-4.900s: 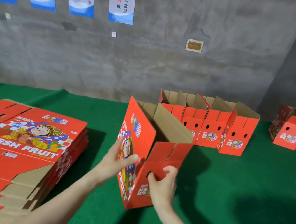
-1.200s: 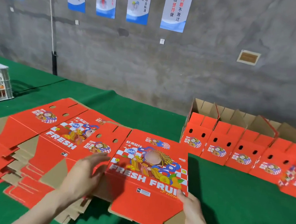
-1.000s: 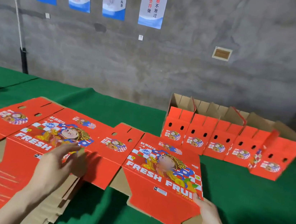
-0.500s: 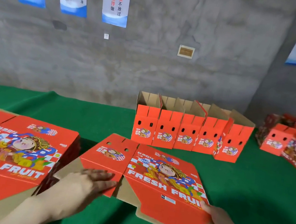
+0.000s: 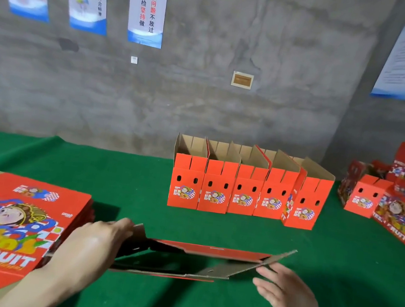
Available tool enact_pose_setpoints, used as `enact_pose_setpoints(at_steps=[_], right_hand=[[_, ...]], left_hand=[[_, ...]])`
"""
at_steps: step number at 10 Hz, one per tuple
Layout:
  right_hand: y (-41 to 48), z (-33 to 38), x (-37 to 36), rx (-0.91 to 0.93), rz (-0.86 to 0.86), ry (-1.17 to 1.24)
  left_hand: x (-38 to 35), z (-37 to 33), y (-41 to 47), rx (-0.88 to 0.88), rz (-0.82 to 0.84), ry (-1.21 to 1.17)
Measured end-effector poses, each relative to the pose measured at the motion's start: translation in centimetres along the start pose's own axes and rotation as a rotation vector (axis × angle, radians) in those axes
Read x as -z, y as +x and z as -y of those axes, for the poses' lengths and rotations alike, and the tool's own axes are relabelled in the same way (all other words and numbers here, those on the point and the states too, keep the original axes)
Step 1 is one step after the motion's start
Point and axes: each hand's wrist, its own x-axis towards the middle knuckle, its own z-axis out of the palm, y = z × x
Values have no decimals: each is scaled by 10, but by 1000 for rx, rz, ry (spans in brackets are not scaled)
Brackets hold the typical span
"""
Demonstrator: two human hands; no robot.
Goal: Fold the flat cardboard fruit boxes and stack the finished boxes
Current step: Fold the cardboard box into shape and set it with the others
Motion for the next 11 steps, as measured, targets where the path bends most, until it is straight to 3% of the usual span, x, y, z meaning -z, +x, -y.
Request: enact_pose_setpoints(at_steps=[1,2,3,4,6,7,9,11], right_hand=[[-15,-3,-27,-11,-83,-153],[-29,-6,-46,260,-48,-496],[-36,-17,-57,435,88,-768],[-41,-28,-64,338,279,-1017],[-31,-22,-65,305,124,-828],[-34,-16,-67,162,147,-927],[-37,-46,-57,-38,311,-802],[-35,-26,-41,115,225,-946]], left_hand=[[4,-5,6,-1,-40,-8],[8,-13,13,-10,-51,26],[9,-17,21,8,-41,45],[9,-20,25,7,-22,70],[6,-26,24,8,14,106],[5,-29,25,-3,22,139],[9,-20,29,16,-6,8],[40,1,54,90,-161,-111]])
